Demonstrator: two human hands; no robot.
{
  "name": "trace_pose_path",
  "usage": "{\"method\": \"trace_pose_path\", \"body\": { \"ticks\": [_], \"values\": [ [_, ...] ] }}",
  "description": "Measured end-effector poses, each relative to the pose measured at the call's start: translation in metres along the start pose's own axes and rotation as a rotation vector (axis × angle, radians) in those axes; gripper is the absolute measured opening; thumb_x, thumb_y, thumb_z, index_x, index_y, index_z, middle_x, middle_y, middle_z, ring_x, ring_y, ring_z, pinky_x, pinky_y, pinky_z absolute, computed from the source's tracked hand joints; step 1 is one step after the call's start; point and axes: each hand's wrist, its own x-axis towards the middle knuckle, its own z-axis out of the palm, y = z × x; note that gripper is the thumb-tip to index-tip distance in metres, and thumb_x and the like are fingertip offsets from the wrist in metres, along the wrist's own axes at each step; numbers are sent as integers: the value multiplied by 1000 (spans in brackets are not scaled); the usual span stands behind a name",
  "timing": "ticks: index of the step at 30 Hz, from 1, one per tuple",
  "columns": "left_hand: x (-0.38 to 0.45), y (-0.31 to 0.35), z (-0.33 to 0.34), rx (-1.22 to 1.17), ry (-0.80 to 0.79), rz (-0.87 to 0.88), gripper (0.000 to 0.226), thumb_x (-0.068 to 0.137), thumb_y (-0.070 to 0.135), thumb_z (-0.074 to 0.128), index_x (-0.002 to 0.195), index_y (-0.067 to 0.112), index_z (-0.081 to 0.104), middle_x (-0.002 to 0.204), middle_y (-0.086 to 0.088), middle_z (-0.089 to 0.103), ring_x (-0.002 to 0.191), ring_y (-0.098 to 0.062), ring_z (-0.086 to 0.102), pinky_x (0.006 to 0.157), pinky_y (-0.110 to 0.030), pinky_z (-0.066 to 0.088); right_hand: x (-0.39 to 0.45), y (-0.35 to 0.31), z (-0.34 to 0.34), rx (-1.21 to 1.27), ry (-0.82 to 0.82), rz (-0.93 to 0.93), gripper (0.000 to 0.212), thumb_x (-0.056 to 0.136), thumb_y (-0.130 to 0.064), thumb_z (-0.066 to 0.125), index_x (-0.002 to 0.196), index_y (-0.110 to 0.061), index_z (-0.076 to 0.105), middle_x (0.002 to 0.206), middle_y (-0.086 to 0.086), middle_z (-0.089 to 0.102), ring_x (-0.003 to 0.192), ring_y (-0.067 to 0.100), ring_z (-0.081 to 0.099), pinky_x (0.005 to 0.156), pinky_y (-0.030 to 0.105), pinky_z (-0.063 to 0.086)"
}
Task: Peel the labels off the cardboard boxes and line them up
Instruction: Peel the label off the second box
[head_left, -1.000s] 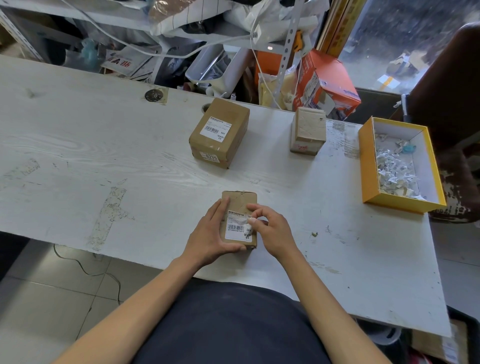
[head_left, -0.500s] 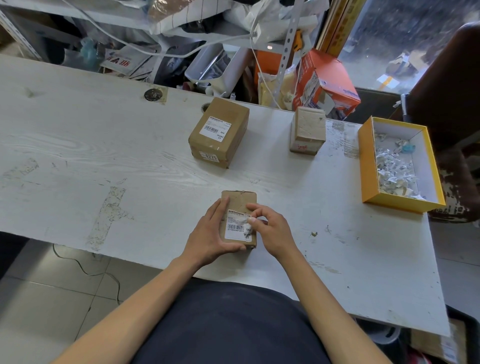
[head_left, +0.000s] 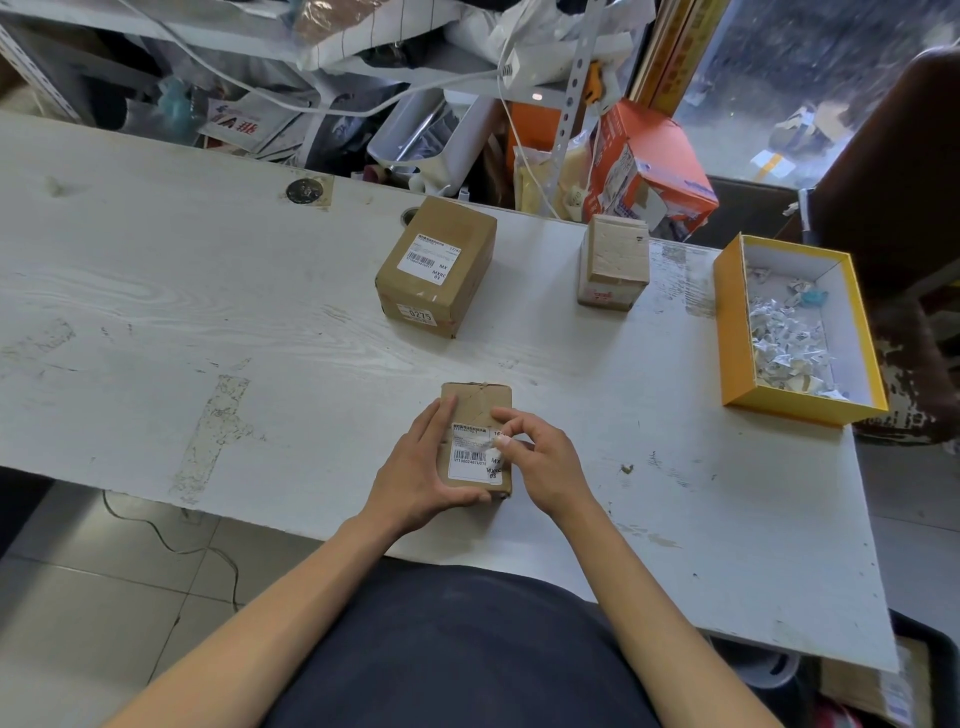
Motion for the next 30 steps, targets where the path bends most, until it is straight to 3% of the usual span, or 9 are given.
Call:
{"method": "trace_pose_path", "body": {
  "ticks": [17, 22, 30],
  "values": [
    [0, -2, 1, -5, 2, 1, 128, 51, 73, 74, 154, 43, 4, 161, 14, 17, 145, -8, 26, 112, -38, 38, 1, 1, -1, 4, -10, -2, 17, 94, -5, 56, 78, -12, 59, 128, -5, 61, 100, -1, 59, 69, 13, 52],
    [1, -3, 1, -15, 3, 6, 128, 51, 72, 77, 154, 43, 6, 161, 16, 17, 145, -7, 26, 112, -38, 39, 2, 5, -1, 6, -5, 1, 11, 93, -5, 57, 82, -5, 60, 127, -8, 61, 101, 4, 61, 72, 14, 53],
    [0, -1, 1, -20, 9, 11, 127, 51, 70, 77, 153, 44, 6, 161, 17, 17, 145, -5, 25, 111, -34, 38, 0, 1, -3, 22, -19, 7, 13, 93, -4, 56, 81, -7, 59, 128, -5, 61, 99, -3, 59, 67, 11, 50]
  ]
}}
